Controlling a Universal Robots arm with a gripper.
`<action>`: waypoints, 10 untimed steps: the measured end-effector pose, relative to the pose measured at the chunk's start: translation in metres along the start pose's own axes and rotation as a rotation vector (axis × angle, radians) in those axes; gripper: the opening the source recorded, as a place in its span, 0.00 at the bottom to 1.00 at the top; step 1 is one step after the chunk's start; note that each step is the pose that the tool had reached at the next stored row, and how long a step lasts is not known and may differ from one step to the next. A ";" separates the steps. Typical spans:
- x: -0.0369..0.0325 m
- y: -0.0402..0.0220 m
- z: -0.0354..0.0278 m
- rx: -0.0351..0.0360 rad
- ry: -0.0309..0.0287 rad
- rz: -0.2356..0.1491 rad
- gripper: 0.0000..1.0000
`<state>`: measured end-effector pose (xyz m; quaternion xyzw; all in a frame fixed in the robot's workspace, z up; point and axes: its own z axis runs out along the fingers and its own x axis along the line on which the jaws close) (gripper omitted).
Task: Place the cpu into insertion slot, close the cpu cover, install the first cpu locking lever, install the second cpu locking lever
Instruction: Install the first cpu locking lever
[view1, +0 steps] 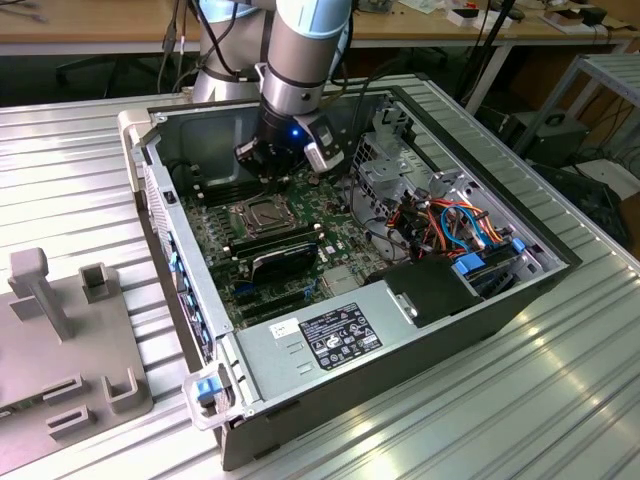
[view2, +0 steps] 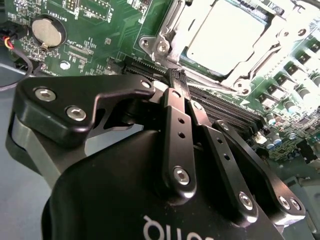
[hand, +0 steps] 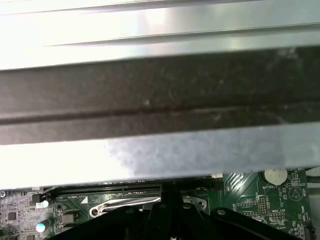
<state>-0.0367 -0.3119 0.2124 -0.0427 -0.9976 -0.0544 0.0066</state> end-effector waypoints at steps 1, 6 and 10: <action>0.0002 0.0003 0.0000 -0.0006 0.0002 0.000 0.11; 0.0010 0.0015 0.0001 -0.0142 0.0014 -0.001 0.11; 0.0015 0.0015 0.0005 -0.0173 0.0017 -0.001 0.11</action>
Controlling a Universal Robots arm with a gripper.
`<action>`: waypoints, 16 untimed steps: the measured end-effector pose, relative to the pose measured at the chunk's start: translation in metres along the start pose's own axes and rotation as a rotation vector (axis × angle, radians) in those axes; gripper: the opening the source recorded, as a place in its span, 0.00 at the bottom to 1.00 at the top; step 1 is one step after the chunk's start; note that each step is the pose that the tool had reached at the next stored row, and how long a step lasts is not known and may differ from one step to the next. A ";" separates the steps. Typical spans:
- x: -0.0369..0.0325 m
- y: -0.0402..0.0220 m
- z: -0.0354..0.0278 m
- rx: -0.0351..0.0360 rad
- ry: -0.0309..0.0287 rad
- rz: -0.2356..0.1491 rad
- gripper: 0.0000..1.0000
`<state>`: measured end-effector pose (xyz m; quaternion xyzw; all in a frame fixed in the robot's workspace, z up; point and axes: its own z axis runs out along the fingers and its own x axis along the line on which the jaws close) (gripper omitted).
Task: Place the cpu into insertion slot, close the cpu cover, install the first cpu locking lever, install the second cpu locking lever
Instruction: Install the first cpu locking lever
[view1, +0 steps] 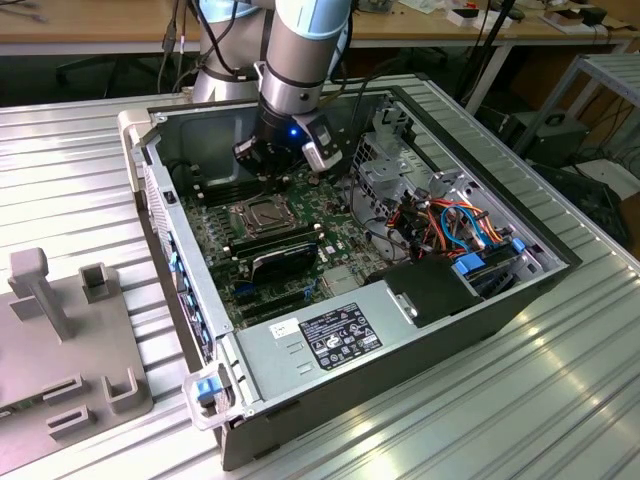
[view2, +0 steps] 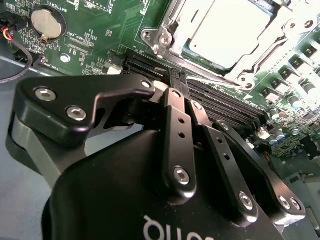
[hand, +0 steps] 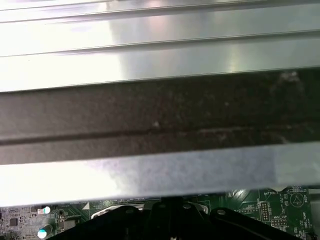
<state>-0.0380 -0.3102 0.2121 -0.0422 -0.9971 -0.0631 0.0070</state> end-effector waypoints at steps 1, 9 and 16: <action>0.0000 -0.0001 0.0002 -0.0002 0.0000 0.000 0.11; 0.0000 -0.0005 0.0006 -0.0002 0.0000 0.000 0.11; -0.0001 -0.0007 0.0019 -0.0002 -0.0006 0.000 0.11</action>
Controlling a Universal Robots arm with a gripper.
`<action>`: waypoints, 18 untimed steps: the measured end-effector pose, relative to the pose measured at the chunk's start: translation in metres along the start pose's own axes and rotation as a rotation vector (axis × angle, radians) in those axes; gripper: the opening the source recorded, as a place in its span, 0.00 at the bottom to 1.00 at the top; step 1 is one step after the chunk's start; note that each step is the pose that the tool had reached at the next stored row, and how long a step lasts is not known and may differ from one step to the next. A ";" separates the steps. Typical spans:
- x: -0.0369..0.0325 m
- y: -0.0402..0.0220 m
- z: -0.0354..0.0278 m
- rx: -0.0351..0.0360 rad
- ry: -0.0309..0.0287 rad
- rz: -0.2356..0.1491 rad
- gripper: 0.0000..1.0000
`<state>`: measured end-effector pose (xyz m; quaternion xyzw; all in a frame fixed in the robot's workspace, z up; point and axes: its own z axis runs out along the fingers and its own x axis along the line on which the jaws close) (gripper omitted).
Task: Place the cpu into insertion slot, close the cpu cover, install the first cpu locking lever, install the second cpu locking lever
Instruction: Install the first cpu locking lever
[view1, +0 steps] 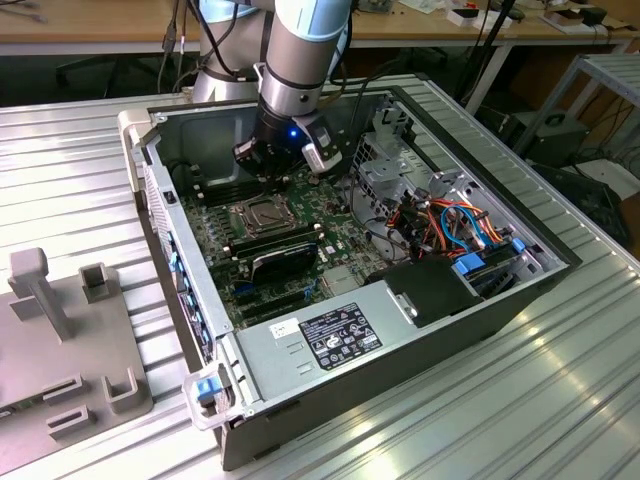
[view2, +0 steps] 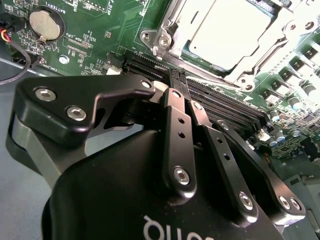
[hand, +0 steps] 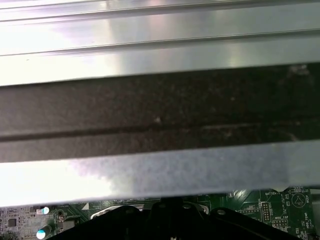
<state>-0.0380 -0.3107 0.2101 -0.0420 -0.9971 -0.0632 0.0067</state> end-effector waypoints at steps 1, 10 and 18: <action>0.0000 -0.0001 0.0002 -0.0002 -0.0003 0.000 0.11; -0.0003 -0.0037 0.0034 0.0000 -0.0002 0.000 0.11; -0.0005 -0.0063 0.0076 0.0008 0.0000 0.000 0.11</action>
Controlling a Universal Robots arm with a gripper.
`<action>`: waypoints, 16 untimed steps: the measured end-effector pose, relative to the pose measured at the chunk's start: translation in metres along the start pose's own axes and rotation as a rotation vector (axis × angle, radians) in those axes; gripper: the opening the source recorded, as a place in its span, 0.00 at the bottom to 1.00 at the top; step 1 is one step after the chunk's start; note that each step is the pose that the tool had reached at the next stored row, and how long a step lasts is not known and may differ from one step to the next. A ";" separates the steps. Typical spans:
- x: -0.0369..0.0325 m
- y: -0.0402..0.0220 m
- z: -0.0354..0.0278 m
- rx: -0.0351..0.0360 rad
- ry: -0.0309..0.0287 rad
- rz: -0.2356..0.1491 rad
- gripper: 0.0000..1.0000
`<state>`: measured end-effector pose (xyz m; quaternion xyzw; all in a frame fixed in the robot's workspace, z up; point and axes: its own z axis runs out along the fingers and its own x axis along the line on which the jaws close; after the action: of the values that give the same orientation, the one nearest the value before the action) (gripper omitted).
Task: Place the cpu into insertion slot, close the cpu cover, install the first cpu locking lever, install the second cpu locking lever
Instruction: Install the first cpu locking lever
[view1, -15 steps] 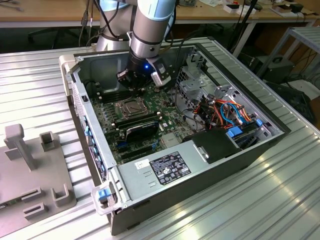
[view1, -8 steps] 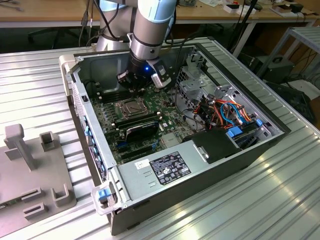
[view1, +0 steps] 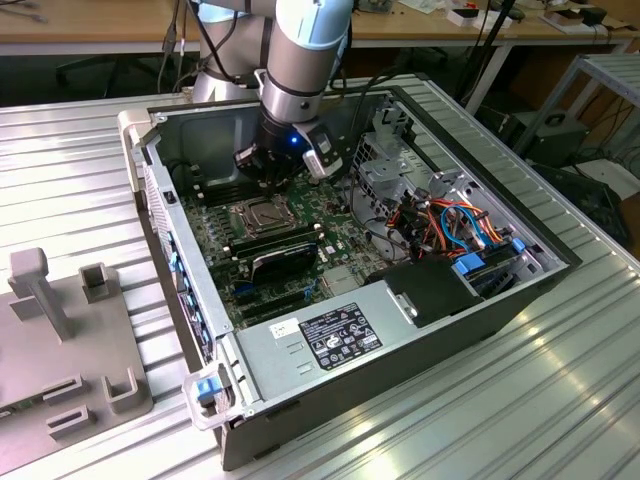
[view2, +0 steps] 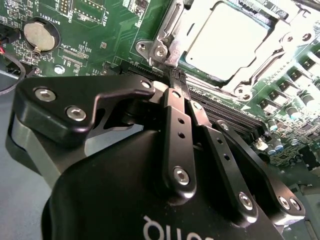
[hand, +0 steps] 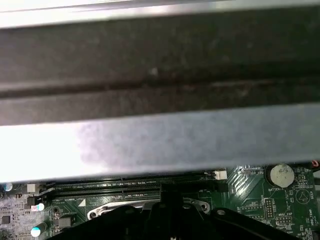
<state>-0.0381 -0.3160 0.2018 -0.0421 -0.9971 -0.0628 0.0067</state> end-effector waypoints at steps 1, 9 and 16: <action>-0.0002 0.0002 0.0016 -0.0036 -0.0005 0.000 0.11; 0.0001 0.0013 -0.0051 -0.0060 0.0001 0.000 0.11; 0.0001 0.0014 -0.0069 -0.0070 0.0005 0.000 0.11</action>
<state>-0.0381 -0.3155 0.2089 -0.0420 -0.9969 -0.0663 0.0068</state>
